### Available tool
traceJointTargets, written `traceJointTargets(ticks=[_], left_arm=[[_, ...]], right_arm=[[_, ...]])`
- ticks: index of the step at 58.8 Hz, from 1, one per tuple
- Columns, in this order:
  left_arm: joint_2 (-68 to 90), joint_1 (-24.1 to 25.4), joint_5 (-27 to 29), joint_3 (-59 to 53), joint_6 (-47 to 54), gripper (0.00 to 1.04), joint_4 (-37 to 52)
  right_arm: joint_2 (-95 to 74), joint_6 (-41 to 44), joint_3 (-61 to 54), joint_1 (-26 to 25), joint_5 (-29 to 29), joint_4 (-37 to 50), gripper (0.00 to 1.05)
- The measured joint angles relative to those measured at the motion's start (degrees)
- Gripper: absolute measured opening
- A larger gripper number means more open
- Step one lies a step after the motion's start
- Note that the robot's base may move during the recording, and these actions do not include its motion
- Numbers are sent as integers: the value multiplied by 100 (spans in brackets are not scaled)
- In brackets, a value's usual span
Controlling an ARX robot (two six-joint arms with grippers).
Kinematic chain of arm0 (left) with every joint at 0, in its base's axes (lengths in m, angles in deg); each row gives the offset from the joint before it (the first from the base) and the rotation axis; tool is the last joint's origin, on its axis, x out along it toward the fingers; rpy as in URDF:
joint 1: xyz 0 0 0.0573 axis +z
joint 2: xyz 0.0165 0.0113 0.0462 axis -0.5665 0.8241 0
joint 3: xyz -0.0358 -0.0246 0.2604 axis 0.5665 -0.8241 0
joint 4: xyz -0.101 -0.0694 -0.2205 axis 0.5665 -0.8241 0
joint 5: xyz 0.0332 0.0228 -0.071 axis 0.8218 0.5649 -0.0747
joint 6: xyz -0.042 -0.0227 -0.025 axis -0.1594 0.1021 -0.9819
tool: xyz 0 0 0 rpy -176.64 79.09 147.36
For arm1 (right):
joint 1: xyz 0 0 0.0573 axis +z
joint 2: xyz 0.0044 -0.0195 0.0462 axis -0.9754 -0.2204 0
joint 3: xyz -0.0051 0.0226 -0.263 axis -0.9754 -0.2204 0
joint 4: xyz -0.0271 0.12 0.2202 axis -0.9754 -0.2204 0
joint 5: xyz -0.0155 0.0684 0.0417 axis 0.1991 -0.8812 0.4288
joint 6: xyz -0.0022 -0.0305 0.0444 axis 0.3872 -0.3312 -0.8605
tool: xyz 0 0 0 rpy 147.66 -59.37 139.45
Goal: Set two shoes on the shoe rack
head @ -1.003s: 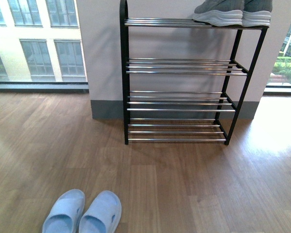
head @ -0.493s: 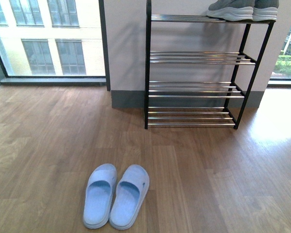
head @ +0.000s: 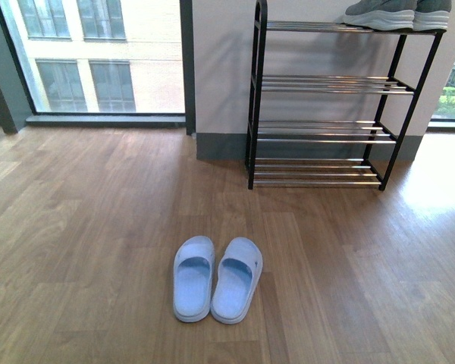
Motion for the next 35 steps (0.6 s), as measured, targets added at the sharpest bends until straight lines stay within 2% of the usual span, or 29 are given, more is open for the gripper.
traceJointTargets(ticks=[35], left_arm=[[0, 0, -4, 0, -2, 95, 0]], right_arm=[[4, 0, 0, 0, -2, 0, 95]])
